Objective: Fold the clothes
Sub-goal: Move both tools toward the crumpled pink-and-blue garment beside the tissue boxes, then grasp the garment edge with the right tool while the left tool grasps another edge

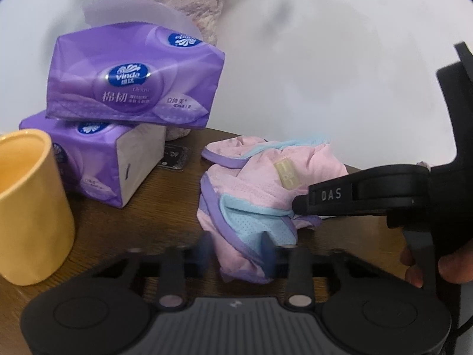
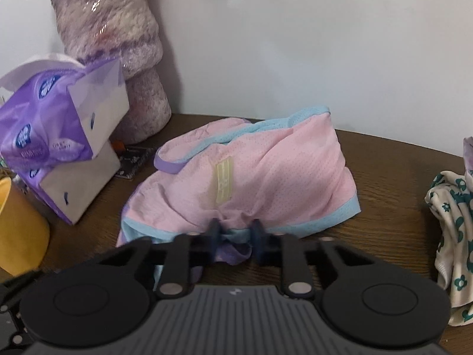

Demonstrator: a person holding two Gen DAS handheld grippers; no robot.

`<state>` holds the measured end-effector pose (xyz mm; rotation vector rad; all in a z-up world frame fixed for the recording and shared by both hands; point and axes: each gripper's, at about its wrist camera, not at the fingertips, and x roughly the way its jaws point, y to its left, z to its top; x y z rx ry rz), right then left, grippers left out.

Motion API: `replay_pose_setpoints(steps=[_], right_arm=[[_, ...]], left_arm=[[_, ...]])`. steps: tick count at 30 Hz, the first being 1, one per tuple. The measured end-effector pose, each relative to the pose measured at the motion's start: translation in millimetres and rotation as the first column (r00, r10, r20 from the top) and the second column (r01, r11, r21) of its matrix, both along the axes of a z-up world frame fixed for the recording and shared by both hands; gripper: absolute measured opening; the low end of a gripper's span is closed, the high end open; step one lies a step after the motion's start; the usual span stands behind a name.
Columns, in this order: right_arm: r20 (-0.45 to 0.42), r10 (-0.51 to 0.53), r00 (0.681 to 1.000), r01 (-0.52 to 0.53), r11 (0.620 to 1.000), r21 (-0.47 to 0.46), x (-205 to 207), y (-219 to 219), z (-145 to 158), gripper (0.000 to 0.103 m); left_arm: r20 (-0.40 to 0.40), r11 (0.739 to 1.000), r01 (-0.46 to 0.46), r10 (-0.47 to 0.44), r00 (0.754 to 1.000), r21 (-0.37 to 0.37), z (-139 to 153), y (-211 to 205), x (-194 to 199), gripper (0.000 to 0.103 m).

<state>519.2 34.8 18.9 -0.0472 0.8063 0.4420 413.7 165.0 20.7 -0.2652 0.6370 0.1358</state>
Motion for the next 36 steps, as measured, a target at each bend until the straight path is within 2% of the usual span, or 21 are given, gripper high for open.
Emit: replay_pose_setpoints(steps=[4,7,16,22,24,26,27,28,29,32,36], right_arm=[[0.012,-0.007,1.0,0.006,1.0,0.018,-4.1,-0.5,1.6,0.007],[0.022,-0.015,1.0,0.014,0.999,0.038,-9.2,-3.4,6.8,0.007],[0.076,-0.045,0.996,0.034,0.99,0.134,-46.5,-30.8,56.7,0.006],[0.111,-0.04,0.993,0.021,0.986,0.163,-91.5,-55.2,91.2,0.006],[0.12,-0.04,0.992,0.02,0.986,0.167,-109.2,-63.9,100.9,0.006],[0.126,-0.038,0.991,0.016,0.986,0.168,-126.5,-72.2,108.1,0.006],[0.125,-0.037,0.991,0.016,0.985,0.171,-133.6,-75.6,110.3,0.006],[0.125,-0.035,0.992,0.013,0.985,0.174,-141.7,-79.1,112.3,0.006],[0.127,-0.03,0.992,0.007,0.984,0.179,-150.8,-82.6,113.9,0.006],[0.127,-0.017,0.992,-0.006,0.983,0.184,-176.3,-92.5,117.8,0.006],[0.149,0.002,0.989,-0.029,0.984,0.174,-209.9,-104.8,123.2,0.006]], left_arm=[[0.018,1.0,0.012,-0.012,1.0,-0.001,4.1,-0.8,-5.5,0.005],[0.034,1.0,0.022,-0.022,0.999,-0.001,7.4,-1.6,-10.0,0.003],[0.093,0.999,0.044,-0.044,0.995,0.0,19.1,-3.5,-30.7,0.0],[0.13,0.995,0.092,-0.087,0.988,-0.033,27.0,-12.2,-69.8,0.0],[0.143,0.991,0.117,-0.108,0.984,-0.058,28.3,-15.8,-86.3,0.008],[0.166,0.987,0.149,-0.137,0.977,-0.066,31.1,-21.0,-104.7,0.027],[0.178,0.984,0.165,-0.151,0.972,-0.069,32.5,-23.6,-113.9,0.033],[0.189,0.981,0.18,-0.165,0.968,-0.068,33.6,-26.8,-121.4,0.045],[0.197,0.979,0.194,-0.178,0.964,-0.066,34.6,-30.3,-127.2,0.053],[0.216,0.968,0.247,-0.231,0.949,-0.049,35.6,-44.0,-142.6,0.058],[0.191,0.957,0.28,-0.289,0.938,0.077,31.0,-69.8,-155.6,0.059]])
